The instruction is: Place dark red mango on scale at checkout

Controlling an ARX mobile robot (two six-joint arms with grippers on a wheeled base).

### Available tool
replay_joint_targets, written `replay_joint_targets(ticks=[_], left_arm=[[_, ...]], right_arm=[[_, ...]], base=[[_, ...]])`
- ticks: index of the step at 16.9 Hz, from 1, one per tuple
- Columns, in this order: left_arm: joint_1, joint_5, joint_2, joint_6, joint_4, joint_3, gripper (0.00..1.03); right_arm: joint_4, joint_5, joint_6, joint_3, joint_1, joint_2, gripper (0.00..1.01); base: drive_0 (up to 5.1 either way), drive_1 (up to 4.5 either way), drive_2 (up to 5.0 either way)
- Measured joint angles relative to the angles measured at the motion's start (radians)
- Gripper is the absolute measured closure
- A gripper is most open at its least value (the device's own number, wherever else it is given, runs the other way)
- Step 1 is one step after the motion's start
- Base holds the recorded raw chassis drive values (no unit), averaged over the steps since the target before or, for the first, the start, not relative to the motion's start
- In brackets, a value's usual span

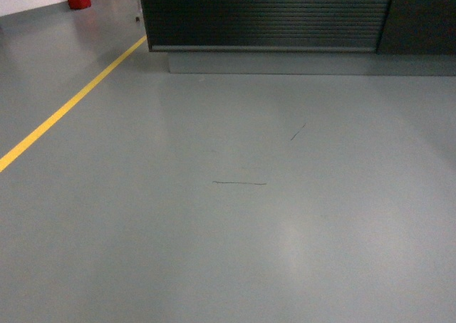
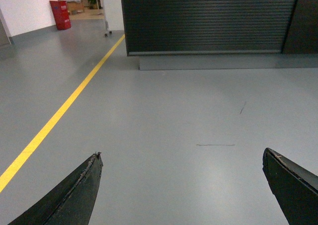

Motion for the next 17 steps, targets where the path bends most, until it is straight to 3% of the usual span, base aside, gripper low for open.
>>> replay_joint_targets(ticks=[17], left_arm=[[0.000, 0.000, 0.000, 0.000, 0.000, 0.000, 0.05]], right_arm=[[0.000, 0.000, 0.000, 0.000, 0.000, 0.000, 0.03]], base=[[0.0, 0.00, 0.0]])
